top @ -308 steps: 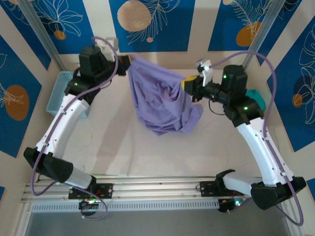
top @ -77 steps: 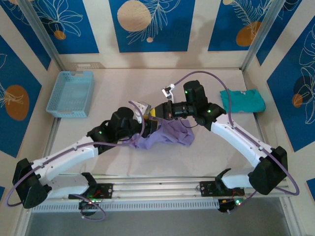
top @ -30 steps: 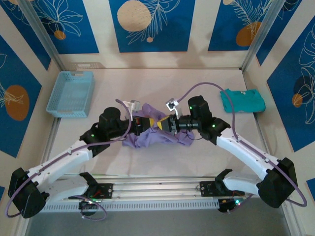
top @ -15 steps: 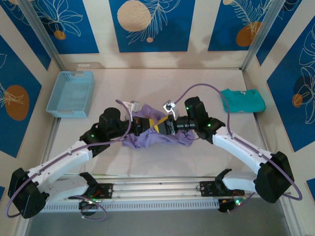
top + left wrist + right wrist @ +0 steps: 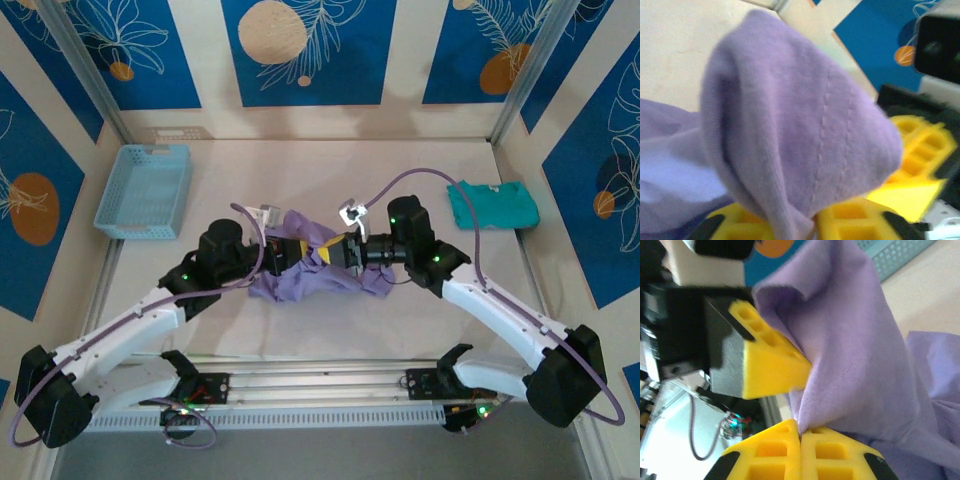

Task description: Fold the inside-out t-shirt

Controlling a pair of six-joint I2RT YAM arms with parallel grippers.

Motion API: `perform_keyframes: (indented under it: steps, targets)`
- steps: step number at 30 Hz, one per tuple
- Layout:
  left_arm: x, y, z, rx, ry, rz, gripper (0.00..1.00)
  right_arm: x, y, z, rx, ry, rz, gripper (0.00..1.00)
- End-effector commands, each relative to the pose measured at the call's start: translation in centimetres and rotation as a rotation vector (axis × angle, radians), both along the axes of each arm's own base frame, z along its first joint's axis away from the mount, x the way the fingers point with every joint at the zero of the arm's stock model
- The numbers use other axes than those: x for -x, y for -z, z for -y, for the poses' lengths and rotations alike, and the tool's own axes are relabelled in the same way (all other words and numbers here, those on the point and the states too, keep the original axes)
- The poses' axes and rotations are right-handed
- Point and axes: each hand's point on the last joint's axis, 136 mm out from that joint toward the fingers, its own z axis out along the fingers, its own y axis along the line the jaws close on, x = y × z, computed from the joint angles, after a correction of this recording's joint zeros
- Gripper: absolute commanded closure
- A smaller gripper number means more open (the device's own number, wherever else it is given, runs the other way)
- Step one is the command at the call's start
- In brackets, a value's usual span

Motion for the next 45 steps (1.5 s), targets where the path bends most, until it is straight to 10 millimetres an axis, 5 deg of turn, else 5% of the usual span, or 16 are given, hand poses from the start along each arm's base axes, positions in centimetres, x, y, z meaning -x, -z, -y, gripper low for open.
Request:
perform_keyframes:
  steps: [1,5,9,21,27,33,39,45]
  targets:
    - [-0.9,0.6,-2.1,-0.097,-0.081,0.055,0.72,0.5,-2.3,-0.3,-0.093,-0.018,-0.084,1.0]
    - [-0.2,0.5,-3.2,-0.13,-0.09,0.091,0.54,-0.2,-3.3,0.0,-0.116,0.022,-0.145,1.0]
    - [0.6,1.0,-3.5,-0.153,-0.066,0.09,0.5,-0.1,-4.1,0.1,-0.144,0.002,-0.18,1.0]
    - [-0.9,0.7,-2.9,-0.182,-0.088,0.09,0.53,2.3,-5.9,-0.2,-0.187,-0.184,-0.184,1.0]
    - [-2.2,0.9,-2.2,-0.186,-0.109,0.092,0.74,3.3,-6.8,1.3,-0.17,-0.226,-0.157,1.0]
    - [0.0,-1.6,-1.3,-0.081,0.017,0.151,1.0,-0.3,-4.1,5.5,-0.085,0.067,-0.242,1.0]
    - [4.6,-6.5,-0.2,0.177,0.215,0.245,1.0,-2.0,0.2,6.8,0.009,0.243,-0.32,1.0]
    - [6.2,-7.6,0.5,0.232,0.33,0.268,1.0,-2.0,1.9,6.7,0.052,0.269,-0.334,1.0]
